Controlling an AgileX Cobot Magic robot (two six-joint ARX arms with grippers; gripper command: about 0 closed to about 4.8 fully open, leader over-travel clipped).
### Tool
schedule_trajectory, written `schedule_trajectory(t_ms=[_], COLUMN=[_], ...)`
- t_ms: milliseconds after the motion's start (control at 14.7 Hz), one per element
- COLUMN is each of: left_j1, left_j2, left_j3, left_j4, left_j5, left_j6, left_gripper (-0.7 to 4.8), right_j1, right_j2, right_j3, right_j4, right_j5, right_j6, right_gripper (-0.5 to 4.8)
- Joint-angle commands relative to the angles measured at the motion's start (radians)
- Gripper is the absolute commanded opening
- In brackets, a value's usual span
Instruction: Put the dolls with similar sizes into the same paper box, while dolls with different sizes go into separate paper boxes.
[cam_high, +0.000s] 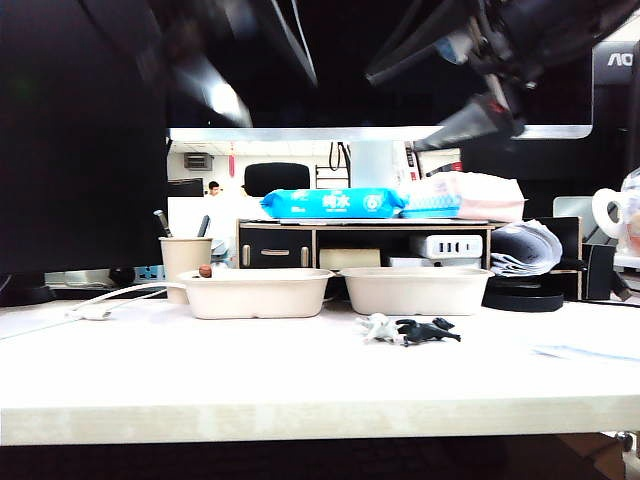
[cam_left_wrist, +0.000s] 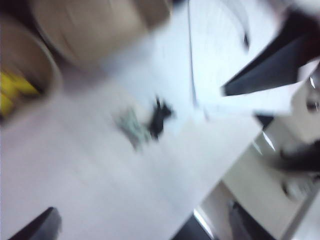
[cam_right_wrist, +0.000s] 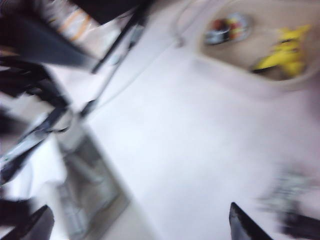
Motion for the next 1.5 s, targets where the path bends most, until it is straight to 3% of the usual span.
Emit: schedule_trajectory(t_ms=[68, 204, 340, 409, 477, 885, 1226, 1430, 1498], left_j1=[-0.003, -0.007, -0.006, -0.006, -0.006, -0.006, -0.001, -0.001, -0.001], left_j2=[-0.009, -0.009, -0.009, -0.009, -0.009, -0.009, -0.009, -0.009, -0.009], left_j3=[-0.022, -0.109, -0.180, -0.197, -0.197, -0.197, -0.197, -0.197, -0.197], left_j4=[-0.072, -0.071, -0.055, -0.041, -0.023, -0.003, -0.014, -0.008, -0.005], left_j5=[-0.004, 0.004, 0.003, 0.003, 0.004, 0.003, 0.008, 0.008, 0.008], left_j6=[0.011, 0.010, 0.011, 0.011, 0.023, 0.056, 0.078, 0.084, 0.089], left_gripper=[4.61, 4.62, 4.61, 4.61, 4.61, 4.61, 4.62, 4.62, 4.62], right_j1=[0.005, 0.005, 0.005, 0.007, 0.007, 0.085, 0.130, 0.122, 0.122], right_j2=[0.041, 0.111, 0.171, 0.201, 0.218, 0.244, 0.388, 0.389, 0.389], right_j3=[0.003, 0.003, 0.004, 0.004, 0.004, 0.005, 0.017, 0.022, 0.022], right_j4=[0.010, -0.027, -0.086, -0.120, -0.130, -0.108, -0.076, -0.067, -0.068], right_j5=[0.095, 0.169, 0.271, 0.410, 0.452, 0.461, 0.771, 0.772, 0.773], right_j6=[-0.094, -0.177, -0.376, -0.531, -0.608, -0.602, -0.842, -0.851, -0.859], right_gripper=[4.79, 4.79, 4.79, 4.64, 4.48, 4.44, 3.97, 2.81, 2.73])
